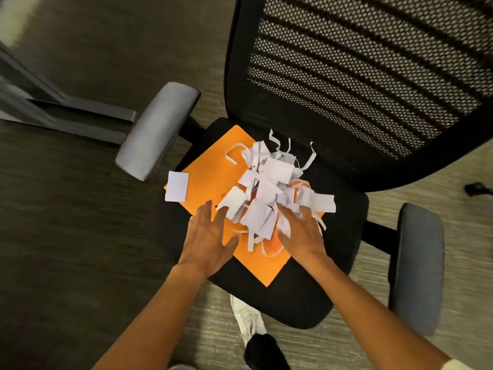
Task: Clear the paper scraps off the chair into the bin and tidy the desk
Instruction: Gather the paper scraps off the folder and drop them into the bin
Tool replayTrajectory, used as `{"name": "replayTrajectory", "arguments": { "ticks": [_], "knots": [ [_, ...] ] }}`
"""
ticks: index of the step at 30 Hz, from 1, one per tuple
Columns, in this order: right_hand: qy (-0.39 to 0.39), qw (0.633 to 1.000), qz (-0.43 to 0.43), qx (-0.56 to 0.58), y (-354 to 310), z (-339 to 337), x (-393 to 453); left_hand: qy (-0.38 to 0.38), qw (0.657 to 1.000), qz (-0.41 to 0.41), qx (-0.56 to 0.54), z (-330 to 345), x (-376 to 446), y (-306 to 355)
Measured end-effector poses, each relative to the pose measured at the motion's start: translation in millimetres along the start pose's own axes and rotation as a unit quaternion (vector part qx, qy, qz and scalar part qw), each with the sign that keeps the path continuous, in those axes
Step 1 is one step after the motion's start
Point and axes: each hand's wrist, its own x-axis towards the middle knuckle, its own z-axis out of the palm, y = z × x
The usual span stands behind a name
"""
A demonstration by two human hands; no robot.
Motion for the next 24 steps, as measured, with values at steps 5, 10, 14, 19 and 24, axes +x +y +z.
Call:
{"name": "replayTrajectory", "arguments": {
  "ticks": [5, 10, 14, 19, 24],
  "knots": [
    [0.055, 0.995, 0.011, 0.083, 1.9, 5.8, 3.2, -0.006, 1.000, -0.020, 0.018, 21.0, 31.7, 3.1],
    [0.121, 0.967, 0.033, 0.220, 5.8, -2.8, -14.3, -0.023, 0.998, -0.054, 0.024, 37.6, 52.2, 18.0],
    [0.152, 0.947, 0.037, 0.282, 5.3, -4.7, -41.0, -0.040, 0.995, -0.066, 0.061, 50.0, 59.0, 37.5],
    [0.188, 0.915, 0.060, 0.351, -2.5, 1.0, -66.6, -0.035, 0.991, -0.061, 0.110, 63.7, 65.7, 58.1],
    [0.210, 0.887, 0.066, 0.405, -6.8, 3.8, -79.0, 0.028, 0.994, -0.030, 0.100, 68.0, 69.2, 64.4]
  ]
}}
